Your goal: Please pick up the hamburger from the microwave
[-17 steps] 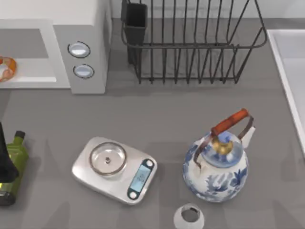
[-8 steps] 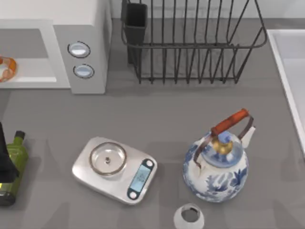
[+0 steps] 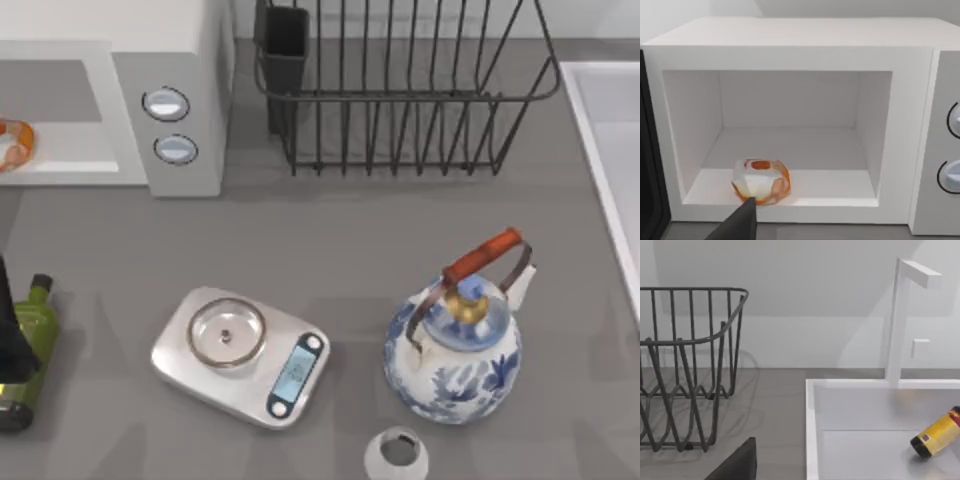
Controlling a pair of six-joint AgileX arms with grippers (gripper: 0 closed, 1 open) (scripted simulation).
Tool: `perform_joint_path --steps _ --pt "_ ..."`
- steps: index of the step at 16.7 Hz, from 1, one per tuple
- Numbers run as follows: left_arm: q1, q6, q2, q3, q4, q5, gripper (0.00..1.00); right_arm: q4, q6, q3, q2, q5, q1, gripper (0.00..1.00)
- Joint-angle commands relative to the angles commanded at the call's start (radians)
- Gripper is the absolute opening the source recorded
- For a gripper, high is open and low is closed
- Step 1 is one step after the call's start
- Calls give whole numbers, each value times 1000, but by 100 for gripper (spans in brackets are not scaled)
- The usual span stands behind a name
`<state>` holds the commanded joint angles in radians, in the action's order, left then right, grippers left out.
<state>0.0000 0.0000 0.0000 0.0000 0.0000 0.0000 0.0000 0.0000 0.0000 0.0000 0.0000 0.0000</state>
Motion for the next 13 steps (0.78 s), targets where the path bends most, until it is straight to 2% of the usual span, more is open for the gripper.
perform_joint_path --steps 7,10,13 --pt "6 3 61 28 37 8 100 0 0 0 0 0 0 100" --pt "21 10 216 95 125 25 100 0 0 0 0 0 0 100" --pt "43 20 462 192 252 51 100 0 0 0 0 0 0 100"
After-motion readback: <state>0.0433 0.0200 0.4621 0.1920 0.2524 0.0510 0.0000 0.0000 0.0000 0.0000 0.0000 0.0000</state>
